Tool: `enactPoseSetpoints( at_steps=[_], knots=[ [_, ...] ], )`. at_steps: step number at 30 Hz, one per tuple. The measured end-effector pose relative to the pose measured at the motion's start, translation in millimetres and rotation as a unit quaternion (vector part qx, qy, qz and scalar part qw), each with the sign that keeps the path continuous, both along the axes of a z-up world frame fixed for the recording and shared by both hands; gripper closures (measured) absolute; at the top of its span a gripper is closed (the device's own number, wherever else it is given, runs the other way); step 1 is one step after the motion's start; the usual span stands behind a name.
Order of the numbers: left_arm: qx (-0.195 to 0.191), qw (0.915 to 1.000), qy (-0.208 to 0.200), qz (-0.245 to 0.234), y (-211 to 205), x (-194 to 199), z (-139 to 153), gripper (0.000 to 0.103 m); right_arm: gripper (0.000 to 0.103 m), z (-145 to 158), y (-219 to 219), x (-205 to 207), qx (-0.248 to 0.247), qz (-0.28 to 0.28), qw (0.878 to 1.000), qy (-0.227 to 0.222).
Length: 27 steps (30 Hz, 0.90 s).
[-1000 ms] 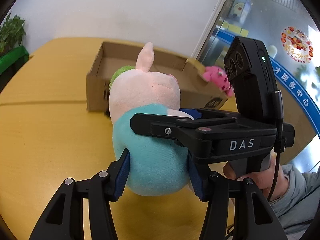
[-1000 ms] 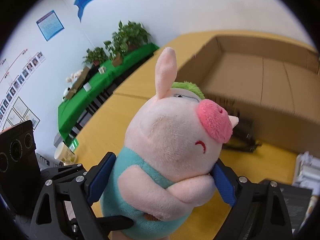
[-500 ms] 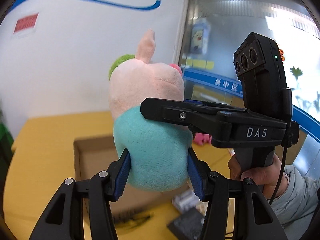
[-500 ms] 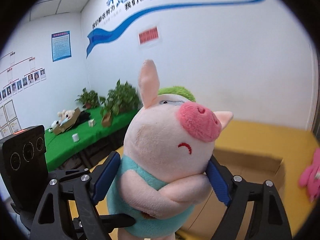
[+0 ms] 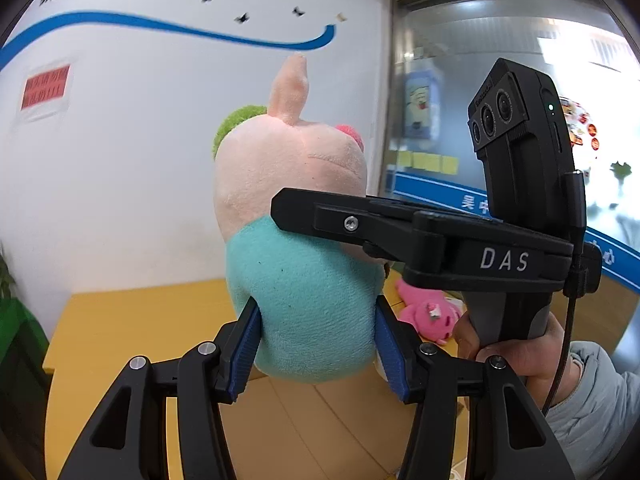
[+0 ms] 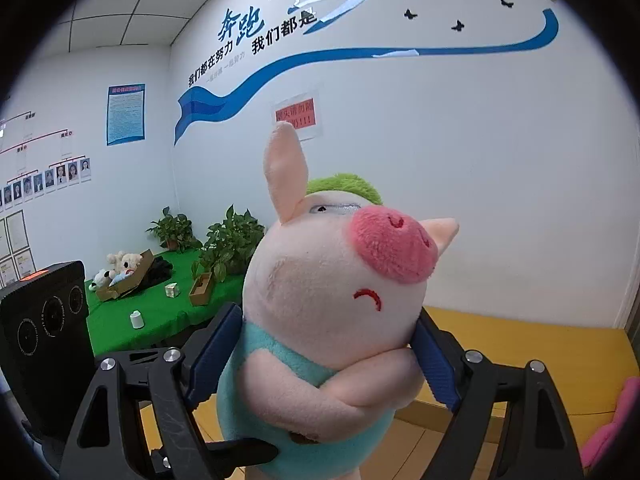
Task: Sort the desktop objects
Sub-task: 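Lift the pig plush with both grippers and carry it over the cardboard box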
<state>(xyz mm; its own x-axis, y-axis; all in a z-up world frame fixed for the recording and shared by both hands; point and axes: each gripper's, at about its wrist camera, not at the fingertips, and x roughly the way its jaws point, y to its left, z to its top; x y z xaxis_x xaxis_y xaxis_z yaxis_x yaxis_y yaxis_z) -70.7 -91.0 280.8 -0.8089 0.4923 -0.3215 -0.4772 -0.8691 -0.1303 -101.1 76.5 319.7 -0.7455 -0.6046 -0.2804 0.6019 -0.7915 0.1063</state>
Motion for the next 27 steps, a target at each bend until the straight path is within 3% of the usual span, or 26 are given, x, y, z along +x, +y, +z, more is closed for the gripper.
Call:
enactPoseSetpoints(
  at_steps=[5, 10, 15, 19, 22, 27],
  knots=[
    [0.008, 0.9974, -0.068, 0.024, -14.3, -57.2, -44.7, 0.046, 0.02, -52.2, -17.8, -68.0, -0.004, 0.012, 0.998, -0.064],
    [0.006, 0.9866, -0.159, 0.039, -29.0, -116.7, -117.1, 0.046, 0.02, -135.4, -27.8, -136.9, -0.008, 0.026, 0.987, -0.159],
    [0.002, 0.9638, -0.26, 0.06, -38.2, -165.0, -196.9, 0.046, 0.02, -231.9, -36.3, -188.5, -0.013, 0.025, 0.966, -0.257],
    [-0.008, 0.946, -0.315, 0.078, -43.9, -186.9, -245.3, 0.046, 0.02, -295.8, -42.5, -215.2, -0.017, 0.026, 0.944, -0.328],
    [-0.042, 0.9372, -0.334, 0.092, -40.9, -193.4, -269.7, 0.046, 0.016, -317.6, -47.0, -221.1, -0.021, 0.033, 0.938, -0.345],
    [-0.054, 0.936, -0.333, 0.1, -40.2, -192.3, -272.5, 0.046, 0.012, -319.4, -48.0, -225.5, -0.024, 0.041, 0.926, -0.374]
  ],
)
